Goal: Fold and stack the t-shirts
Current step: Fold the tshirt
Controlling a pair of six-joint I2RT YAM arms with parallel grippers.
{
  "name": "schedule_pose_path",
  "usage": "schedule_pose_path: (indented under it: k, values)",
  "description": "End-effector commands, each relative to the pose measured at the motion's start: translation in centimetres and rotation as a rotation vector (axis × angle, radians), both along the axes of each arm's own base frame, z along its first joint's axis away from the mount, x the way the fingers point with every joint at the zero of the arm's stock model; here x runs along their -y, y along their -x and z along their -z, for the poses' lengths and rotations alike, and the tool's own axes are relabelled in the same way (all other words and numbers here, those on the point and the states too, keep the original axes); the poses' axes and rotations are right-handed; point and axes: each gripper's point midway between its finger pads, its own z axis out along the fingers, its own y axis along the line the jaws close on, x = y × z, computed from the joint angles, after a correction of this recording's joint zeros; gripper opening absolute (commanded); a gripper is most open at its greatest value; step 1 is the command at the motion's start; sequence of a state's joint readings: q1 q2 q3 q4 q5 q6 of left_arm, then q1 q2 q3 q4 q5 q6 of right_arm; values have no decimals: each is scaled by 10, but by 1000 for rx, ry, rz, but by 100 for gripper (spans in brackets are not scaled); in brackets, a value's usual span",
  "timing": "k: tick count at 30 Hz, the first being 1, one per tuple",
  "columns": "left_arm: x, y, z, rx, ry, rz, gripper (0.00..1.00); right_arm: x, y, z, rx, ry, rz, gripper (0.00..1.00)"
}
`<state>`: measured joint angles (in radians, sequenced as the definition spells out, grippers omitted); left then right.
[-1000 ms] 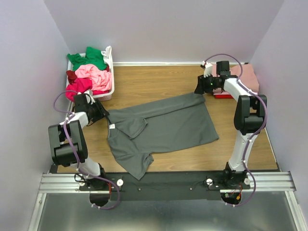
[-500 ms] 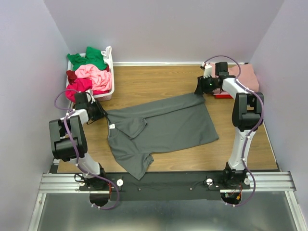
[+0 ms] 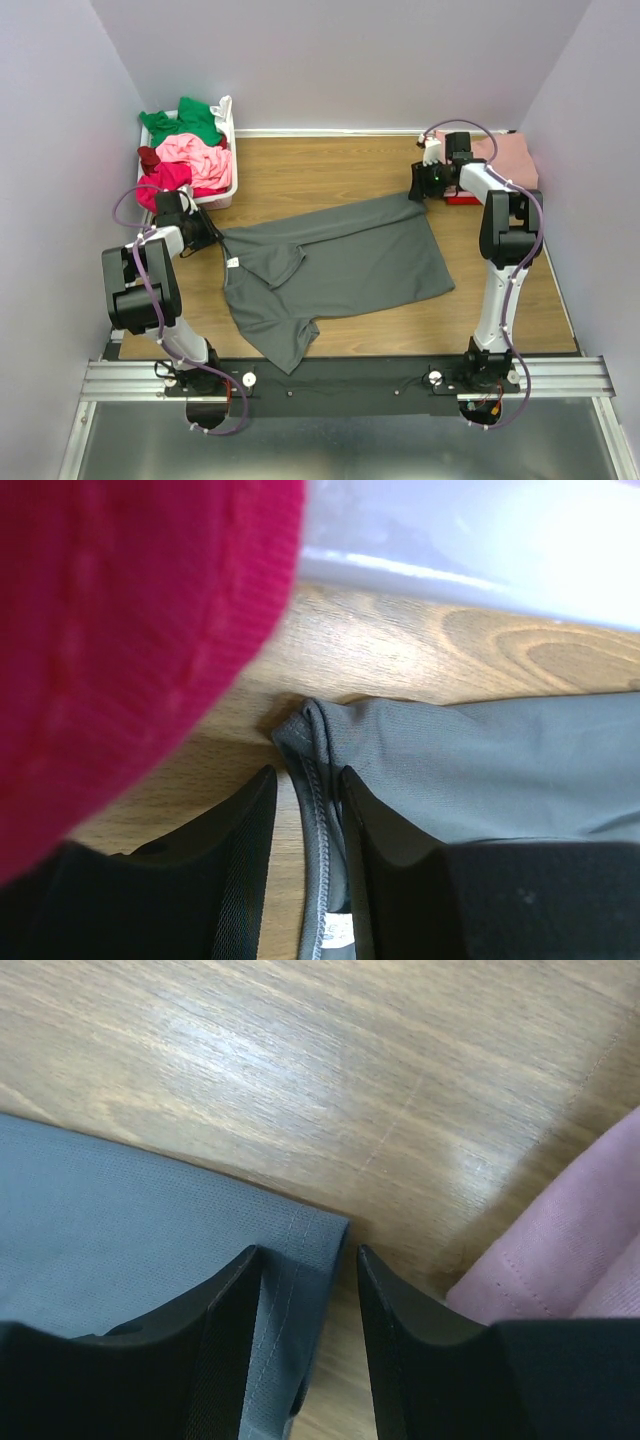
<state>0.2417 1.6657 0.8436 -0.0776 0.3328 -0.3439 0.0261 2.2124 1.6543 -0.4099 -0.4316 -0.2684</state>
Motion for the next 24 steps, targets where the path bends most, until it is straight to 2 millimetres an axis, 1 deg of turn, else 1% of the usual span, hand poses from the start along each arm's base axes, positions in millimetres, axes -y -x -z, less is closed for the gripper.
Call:
schedule_pose_path:
  k: [1,3,4,7,8,9,10,12,13,15,16,19,20,21,22,23,24]
  values:
    - [-3,7,13,-56,-15,-2,40,-4,13,21,-77,-29,-29,44]
    - [-3,6,12,-52,-13,-3,40,-7,10,16,-68,-43,-35,28]
    - [-2,6,11,-49,-13,-3,40,-7,7,15,-66,-45,-32,16]
    - [-4,5,9,-41,-14,-9,40,-10,-9,9,-41,-64,-29,7]
    - [-4,4,7,-35,-16,-14,40,-12,-18,7,-32,-78,-29,3]
    - [-6,3,5,-29,-15,-18,40,-13,-18,7,-37,-80,-27,1]
    - [-6,2,5,-27,-14,-19,40,-13,-31,4,-15,-86,-25,1]
    - [-6,0,0,-13,-13,-23,40,-13,-43,2,0,-88,-16,1]
    - [-6,-1,0,-11,-11,-27,40,-14,-55,0,21,-90,-12,0]
    - [-8,-4,-4,-1,-12,-30,41,-13,-68,-4,43,-88,0,0]
    - [-8,-4,-4,0,-11,-33,41,-13,-79,-8,69,-90,0,0]
    - [-9,-7,-7,14,-4,-31,42,-14,-93,-11,95,-93,3,1]
    - [-9,-7,-12,28,-7,-29,43,-16,-95,-4,91,-94,1,3]
    - [-8,-7,-16,38,-7,-27,45,-18,-101,-12,115,-92,-4,14]
    - [-8,-7,-20,51,-10,-23,48,-19,-102,-15,122,-88,-9,23]
    - [-9,-8,-32,85,-19,-25,50,-24,-103,-21,146,-70,-38,47]
    - [-9,-7,-38,99,-23,-27,52,-27,-100,-23,150,-61,-52,56]
